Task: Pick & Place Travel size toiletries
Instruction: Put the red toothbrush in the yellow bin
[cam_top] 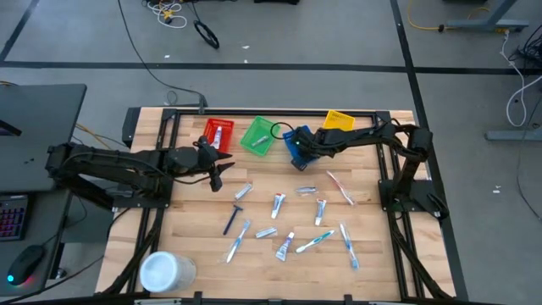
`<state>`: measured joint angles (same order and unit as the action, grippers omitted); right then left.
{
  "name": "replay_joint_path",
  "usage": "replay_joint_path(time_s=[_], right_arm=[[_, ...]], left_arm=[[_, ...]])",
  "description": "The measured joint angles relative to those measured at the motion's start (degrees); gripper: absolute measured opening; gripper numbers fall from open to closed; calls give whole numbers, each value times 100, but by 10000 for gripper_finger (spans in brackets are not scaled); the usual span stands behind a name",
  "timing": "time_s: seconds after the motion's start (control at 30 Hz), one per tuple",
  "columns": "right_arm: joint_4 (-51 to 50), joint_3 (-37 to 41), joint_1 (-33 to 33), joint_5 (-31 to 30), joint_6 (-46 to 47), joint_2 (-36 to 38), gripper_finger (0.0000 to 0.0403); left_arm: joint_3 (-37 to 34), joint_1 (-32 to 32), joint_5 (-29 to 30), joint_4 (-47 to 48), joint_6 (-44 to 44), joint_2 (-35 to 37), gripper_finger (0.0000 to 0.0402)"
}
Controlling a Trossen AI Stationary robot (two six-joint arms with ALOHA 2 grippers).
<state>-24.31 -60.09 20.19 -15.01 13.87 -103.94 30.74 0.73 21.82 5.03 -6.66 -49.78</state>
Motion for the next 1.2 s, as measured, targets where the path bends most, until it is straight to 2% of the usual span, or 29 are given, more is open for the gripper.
replay_joint_path(time_s=[0.47, 0.67, 0.83, 1.07, 1.2], right_arm=[[-1545, -1010, -259, 195, -319, 4, 109], [-2224, -1343, -566, -251, 97, 53, 109], [-2784, -1425, -843, -349, 339, 445, 109], [-3937, -1430, -1285, 126, 601, 1311, 111], [-4666, -1430, -1486, 560, 723, 1594, 128]], left_arm=[[0, -1, 0, 1, -16, 2, 132], [0, 1, 0, -1, -13, 2, 132], [0, -1, -1, 1, -8, 2, 132], [0, -1, -2, 1, -15, 2, 132], [0, -1, -2, -3, -25, 1, 132]])
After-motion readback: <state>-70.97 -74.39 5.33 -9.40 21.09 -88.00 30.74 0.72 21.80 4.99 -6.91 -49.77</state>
